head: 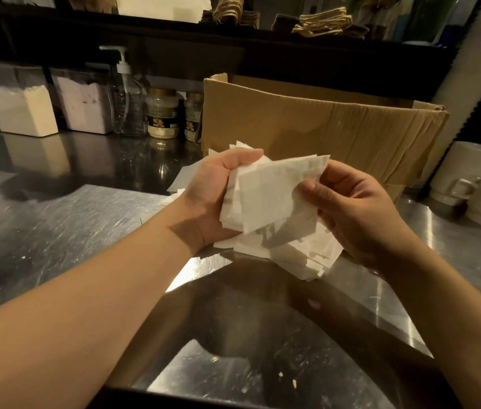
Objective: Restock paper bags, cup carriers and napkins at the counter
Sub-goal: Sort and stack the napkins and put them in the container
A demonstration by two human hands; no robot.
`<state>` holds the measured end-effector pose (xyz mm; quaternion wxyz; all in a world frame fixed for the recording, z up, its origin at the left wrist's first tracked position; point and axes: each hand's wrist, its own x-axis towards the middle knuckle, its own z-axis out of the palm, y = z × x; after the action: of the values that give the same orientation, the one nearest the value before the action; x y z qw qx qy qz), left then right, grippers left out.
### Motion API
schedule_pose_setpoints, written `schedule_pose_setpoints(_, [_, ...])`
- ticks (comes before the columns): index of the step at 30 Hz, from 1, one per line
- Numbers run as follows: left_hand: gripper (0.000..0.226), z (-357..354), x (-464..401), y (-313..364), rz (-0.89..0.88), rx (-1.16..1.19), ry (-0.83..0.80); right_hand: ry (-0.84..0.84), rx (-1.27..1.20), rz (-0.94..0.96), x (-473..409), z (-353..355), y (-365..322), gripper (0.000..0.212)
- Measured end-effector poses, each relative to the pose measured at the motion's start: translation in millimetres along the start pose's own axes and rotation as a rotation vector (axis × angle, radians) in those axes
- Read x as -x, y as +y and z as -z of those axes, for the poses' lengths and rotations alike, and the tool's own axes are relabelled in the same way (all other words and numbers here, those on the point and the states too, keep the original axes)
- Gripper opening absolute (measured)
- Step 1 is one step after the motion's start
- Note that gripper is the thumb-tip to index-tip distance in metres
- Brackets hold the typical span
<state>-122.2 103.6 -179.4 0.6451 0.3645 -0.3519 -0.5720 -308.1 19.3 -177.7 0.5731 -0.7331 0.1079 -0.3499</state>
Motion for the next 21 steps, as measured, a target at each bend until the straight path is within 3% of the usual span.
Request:
schedule_pose_setpoints(3, [0.031, 0, -1, -6, -0.028, 0.055, -0.064, 0.081, -0.038, -0.054, -2, 0, -1, 0.032])
schedule_pose_setpoints(8, [0.039, -3, -2, -13, -0.003, 0.060, -0.152, 0.188, -0.158, -0.152, -5, -4, 2, 0.021])
schedule_pose_setpoints(16, [0.045, -4, -8, -19, 0.004, 0.027, -0.009, 0.401, -0.227, -0.346, -7, -11, 3, 0.015])
schedule_pose_setpoints(21, [0.048, -9, -6, -20, -0.008, 0.026, 0.031, 0.391, -0.217, -0.330, -8, -11, 5, 0.021])
